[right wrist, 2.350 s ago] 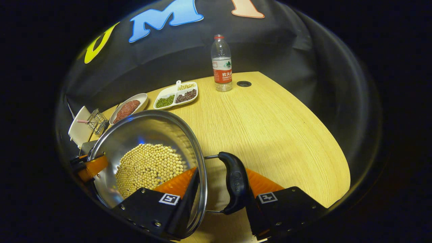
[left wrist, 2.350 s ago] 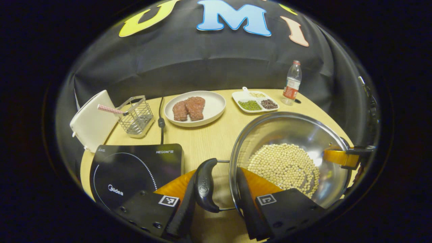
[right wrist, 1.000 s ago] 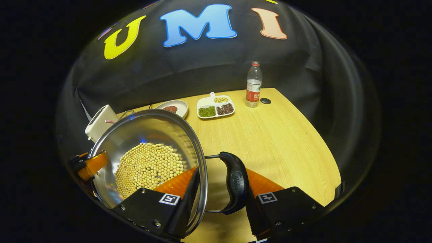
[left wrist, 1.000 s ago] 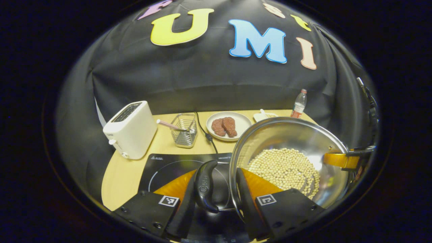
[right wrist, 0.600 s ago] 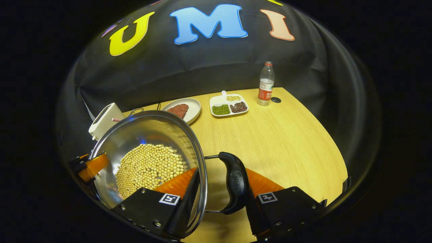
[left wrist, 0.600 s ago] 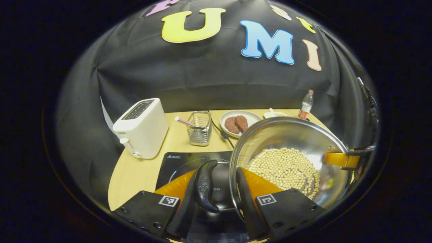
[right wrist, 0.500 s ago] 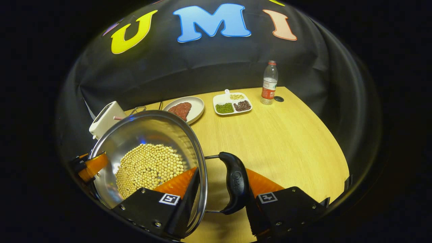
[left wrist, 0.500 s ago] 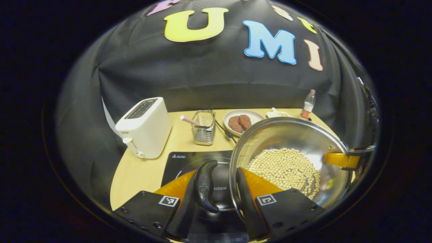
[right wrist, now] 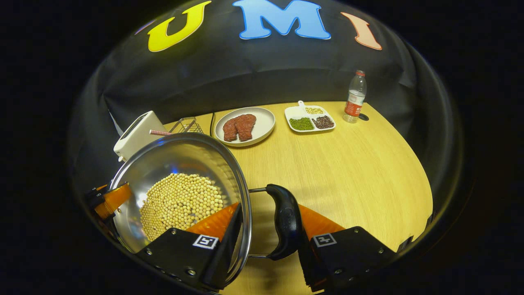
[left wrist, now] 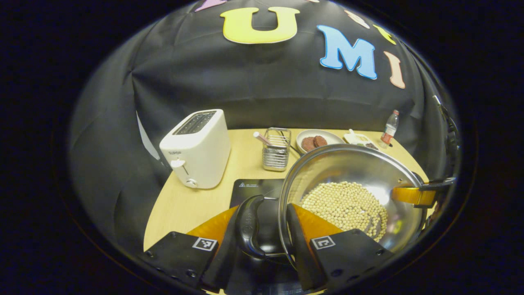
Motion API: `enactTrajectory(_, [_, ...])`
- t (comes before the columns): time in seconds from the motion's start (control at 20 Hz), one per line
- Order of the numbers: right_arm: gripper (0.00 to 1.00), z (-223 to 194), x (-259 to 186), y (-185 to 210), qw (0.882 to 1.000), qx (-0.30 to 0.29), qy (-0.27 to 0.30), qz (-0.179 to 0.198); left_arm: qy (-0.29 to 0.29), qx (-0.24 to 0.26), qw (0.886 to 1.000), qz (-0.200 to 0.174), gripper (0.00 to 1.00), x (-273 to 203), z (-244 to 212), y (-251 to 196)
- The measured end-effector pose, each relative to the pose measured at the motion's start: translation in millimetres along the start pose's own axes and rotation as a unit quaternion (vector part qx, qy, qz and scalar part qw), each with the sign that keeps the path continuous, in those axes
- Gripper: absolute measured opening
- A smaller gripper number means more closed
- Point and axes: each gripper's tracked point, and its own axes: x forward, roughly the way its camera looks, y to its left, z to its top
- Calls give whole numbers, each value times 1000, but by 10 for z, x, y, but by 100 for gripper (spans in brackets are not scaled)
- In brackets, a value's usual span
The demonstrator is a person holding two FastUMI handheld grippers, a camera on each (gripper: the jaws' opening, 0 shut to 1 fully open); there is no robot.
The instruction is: First push the handle of the pot to place it horizontally, then grasp the pot with both hands and set it on the induction cooktop.
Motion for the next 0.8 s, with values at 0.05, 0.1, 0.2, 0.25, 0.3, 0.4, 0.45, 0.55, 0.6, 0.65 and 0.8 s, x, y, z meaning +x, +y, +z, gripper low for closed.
enactTrajectory(0.05, [69,-9,25,47,1000,-3,4,1,3,-1,1000,1,65,37,-18,54])
enactTrajectory(0.1, [69,-19,53,100,1000,-5,5,2,5,-3,1000,1,65,68,-32,112])
enactTrajectory(0.2, [69,-38,103,202,1000,-8,9,6,8,-5,1000,2,66,111,-64,234])
enactTrajectory(0.25, [69,-52,127,247,1000,-8,11,7,9,-5,1000,3,66,135,-68,270])
enactTrajectory(0.3, [69,-62,156,300,1000,-8,12,7,11,-6,1000,4,65,164,-80,308])
enactTrajectory(0.4, [69,-80,196,388,1000,-11,15,7,15,-7,1000,4,66,222,-103,409])
enactTrajectory(0.45, [69,-89,218,435,1000,-14,16,8,16,-8,1000,3,65,218,-113,468])
enactTrajectory(0.55, [69,-120,267,511,1000,-18,19,9,19,-8,1000,4,66,307,-141,513])
enactTrajectory(0.6, [69,-130,289,537,1000,-17,21,9,18,-6,1000,4,66,371,-148,522])
enactTrajectory(0.65, [69,-148,302,562,1000,-16,22,10,17,-5,1000,4,69,409,-166,521])
enactTrajectory(0.8, [69,-150,342,591,1000,-16,24,11,17,-9,1000,1,69,478,-182,577])
